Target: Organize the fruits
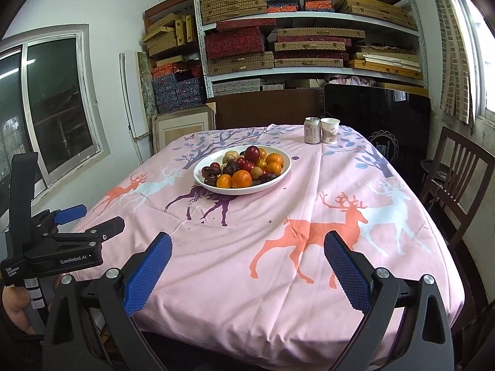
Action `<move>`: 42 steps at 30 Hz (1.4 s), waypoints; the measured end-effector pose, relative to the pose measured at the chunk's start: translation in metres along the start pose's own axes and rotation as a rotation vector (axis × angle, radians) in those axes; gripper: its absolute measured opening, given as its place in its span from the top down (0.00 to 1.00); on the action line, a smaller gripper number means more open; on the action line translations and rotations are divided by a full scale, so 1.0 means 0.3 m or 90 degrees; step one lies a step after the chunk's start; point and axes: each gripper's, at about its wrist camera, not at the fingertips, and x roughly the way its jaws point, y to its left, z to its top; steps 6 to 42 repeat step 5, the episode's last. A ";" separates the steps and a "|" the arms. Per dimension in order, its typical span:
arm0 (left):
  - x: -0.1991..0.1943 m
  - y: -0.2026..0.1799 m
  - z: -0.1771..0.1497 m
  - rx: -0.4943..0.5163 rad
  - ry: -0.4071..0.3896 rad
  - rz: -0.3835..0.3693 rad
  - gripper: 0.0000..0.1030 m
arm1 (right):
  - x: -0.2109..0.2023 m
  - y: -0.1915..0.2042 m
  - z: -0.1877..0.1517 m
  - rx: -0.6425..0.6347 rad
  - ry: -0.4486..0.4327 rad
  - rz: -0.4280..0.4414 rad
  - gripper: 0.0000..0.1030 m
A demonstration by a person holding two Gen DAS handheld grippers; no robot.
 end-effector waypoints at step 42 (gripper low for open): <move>0.000 0.011 0.002 -0.005 0.001 0.002 0.05 | 0.003 0.002 0.001 0.001 0.001 0.001 0.04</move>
